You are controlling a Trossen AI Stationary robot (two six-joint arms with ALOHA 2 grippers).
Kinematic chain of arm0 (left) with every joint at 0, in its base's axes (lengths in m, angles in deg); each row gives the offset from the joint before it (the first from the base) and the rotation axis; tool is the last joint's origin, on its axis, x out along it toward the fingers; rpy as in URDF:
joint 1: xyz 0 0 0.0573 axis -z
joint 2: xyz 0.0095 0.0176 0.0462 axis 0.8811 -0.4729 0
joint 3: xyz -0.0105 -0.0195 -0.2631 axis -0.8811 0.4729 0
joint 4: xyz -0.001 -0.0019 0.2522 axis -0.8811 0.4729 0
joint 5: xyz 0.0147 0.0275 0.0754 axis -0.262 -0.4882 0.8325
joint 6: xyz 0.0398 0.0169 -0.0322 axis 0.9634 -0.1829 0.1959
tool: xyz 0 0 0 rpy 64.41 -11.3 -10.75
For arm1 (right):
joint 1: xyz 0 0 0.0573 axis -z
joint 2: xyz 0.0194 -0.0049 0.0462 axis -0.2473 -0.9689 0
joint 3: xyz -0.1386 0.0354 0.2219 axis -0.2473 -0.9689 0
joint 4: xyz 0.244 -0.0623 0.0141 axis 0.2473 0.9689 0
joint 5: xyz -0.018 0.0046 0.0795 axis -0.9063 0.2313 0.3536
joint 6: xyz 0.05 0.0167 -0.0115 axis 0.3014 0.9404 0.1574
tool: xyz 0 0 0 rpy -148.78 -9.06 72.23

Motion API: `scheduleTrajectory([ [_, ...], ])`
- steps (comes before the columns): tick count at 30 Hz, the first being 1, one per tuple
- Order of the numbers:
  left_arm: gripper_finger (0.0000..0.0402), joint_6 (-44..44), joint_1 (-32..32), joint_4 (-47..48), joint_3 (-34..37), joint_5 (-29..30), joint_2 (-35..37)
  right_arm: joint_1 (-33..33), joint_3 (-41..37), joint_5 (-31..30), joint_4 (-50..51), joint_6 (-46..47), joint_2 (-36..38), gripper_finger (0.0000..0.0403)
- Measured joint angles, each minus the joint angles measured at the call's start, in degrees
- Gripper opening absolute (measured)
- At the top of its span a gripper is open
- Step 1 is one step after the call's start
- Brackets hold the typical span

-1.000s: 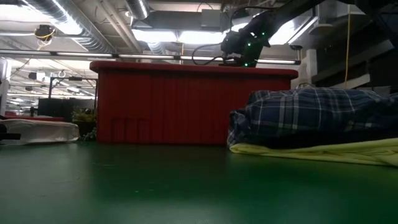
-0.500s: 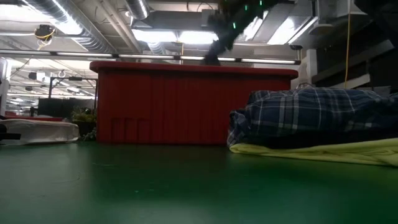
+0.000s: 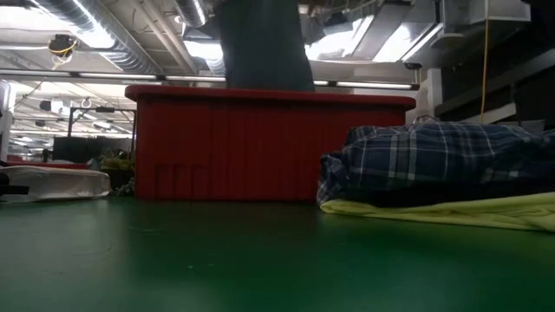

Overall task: Fold Laundry from Bin
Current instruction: Fold the blue pants on top of the blue shirt

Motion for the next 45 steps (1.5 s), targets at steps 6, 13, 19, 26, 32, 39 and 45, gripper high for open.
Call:
scheduleTrajectory([
  [6, 0.0137, 0.0, 0.0, 1.51, 0.0, 0.0, 0.0, -2.86, 1.31, 0.01, -2.98, 0.02, 4.07, 0.0006],
  [13, 0.0137, 0.29, 0.0, 1.54, 0.0, 0.01, 0.0, -5.53, 1.54, 0.09, -7.26, 0.01, 9.0, 0.0007],
  [19, 0.0137, 0.61, 0.0, 1.52, 0.0, 3.4, 0.0, -6.63, 1.6, 0.11, -12.05, -0.24, 12.48, 0.0007],
  [26, 0.0137, 9.87, -2.0, 1.11, 0.0, 8.93, -0.01, -6.61, 1.71, 0.11, -15.96, 0.03, 14.19, 0.0007],
  [32, 0.0137, 10.93, -5.38, 0.64, -0.09, 8.92, -1.18, -6.61, 1.69, 0.13, -15.87, 0.92, 14.17, 0.0007],
  [39, 0.018, 10.98, -11.13, -0.16, -0.09, 8.99, -3.66, -6.61, 1.67, 0.2, -15.48, 1.68, 14.11, 0.0007],
  [45, 0.0231, 11.1, -16.43, -4.02, -0.07, 8.87, -6.95, -6.61, 1.67, 1.66, -15.05, 1.68, 14.06, 0.0007],
])
